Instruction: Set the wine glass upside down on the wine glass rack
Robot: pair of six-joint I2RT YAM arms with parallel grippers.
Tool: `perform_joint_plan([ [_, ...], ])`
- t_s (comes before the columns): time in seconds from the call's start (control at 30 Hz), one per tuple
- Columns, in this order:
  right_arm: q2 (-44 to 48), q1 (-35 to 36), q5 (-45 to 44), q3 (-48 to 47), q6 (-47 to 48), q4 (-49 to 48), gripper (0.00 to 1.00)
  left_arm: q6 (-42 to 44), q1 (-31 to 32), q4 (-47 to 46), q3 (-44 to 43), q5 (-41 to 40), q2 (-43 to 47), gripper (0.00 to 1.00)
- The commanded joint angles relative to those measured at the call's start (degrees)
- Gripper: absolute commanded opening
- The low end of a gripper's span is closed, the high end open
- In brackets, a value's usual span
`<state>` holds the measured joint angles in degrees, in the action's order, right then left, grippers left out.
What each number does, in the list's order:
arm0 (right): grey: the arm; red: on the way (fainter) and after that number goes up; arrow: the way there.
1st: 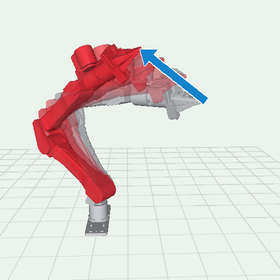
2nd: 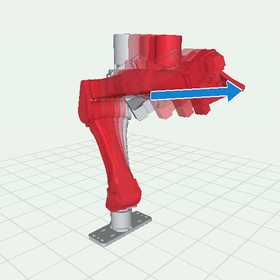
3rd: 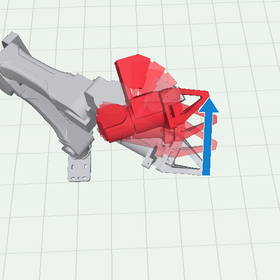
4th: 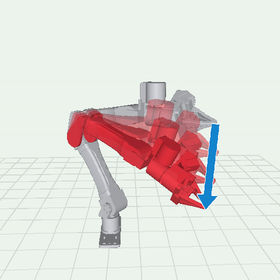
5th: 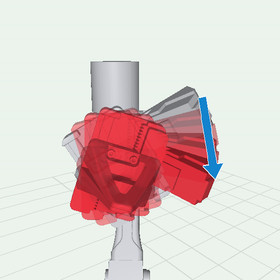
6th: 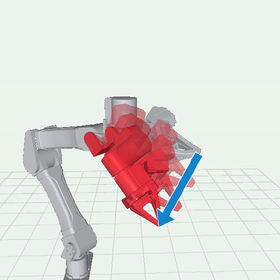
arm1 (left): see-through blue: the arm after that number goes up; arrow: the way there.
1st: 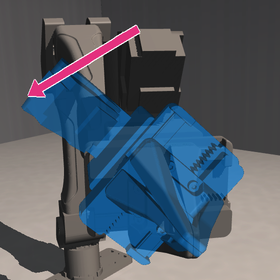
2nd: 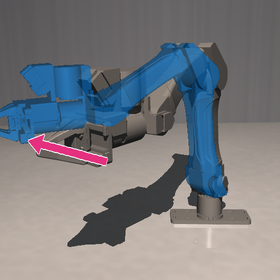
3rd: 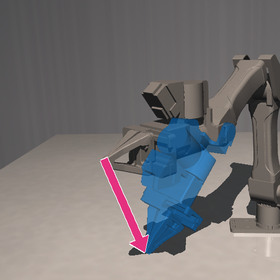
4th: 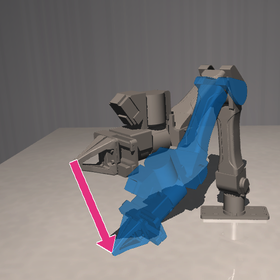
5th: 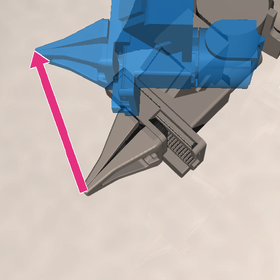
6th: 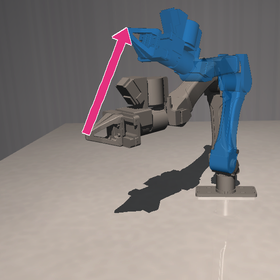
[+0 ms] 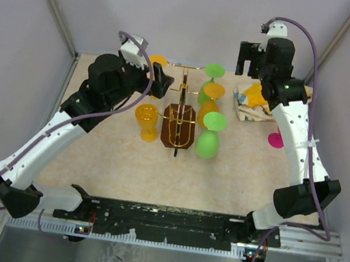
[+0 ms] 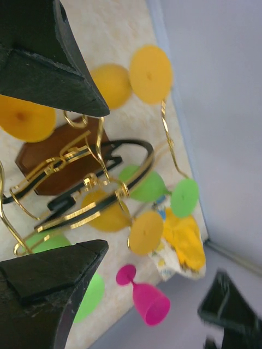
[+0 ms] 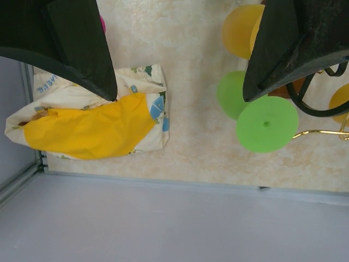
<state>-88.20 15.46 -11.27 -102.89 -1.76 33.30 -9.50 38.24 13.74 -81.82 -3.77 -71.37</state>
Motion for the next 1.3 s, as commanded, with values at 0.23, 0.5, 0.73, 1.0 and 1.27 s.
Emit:
perform_joint_plan([
  [0.23, 0.66, -0.26, 0.24, -1.34, -0.35, -0.01, 0.98, -11.61, -11.10, 18.24, 4.83, -15.71, 5.89, 0.99],
  [0.5, 0.75, -0.26, 0.42, -1.39, -0.56, 0.10, 0.98, -14.40, -14.92, 21.37, 11.16, -11.44, 6.14, 0.99],
  [0.73, 0.75, -0.27, 0.94, -0.79, -0.78, 0.18, 0.98, -13.44, -15.04, 15.26, 17.82, -6.29, 3.76, 0.99],
  [1.0, 1.13, -0.27, 0.68, -0.43, -0.62, -0.34, 0.98, -12.84, -15.12, 10.56, 21.18, -5.38, -0.53, 0.98],
  [1.27, 1.54, -0.26, 0.11, 0.17, -0.24, -0.83, 0.98, -12.28, -15.13, 9.80, 20.89, -7.73, -3.46, 0.68],
])
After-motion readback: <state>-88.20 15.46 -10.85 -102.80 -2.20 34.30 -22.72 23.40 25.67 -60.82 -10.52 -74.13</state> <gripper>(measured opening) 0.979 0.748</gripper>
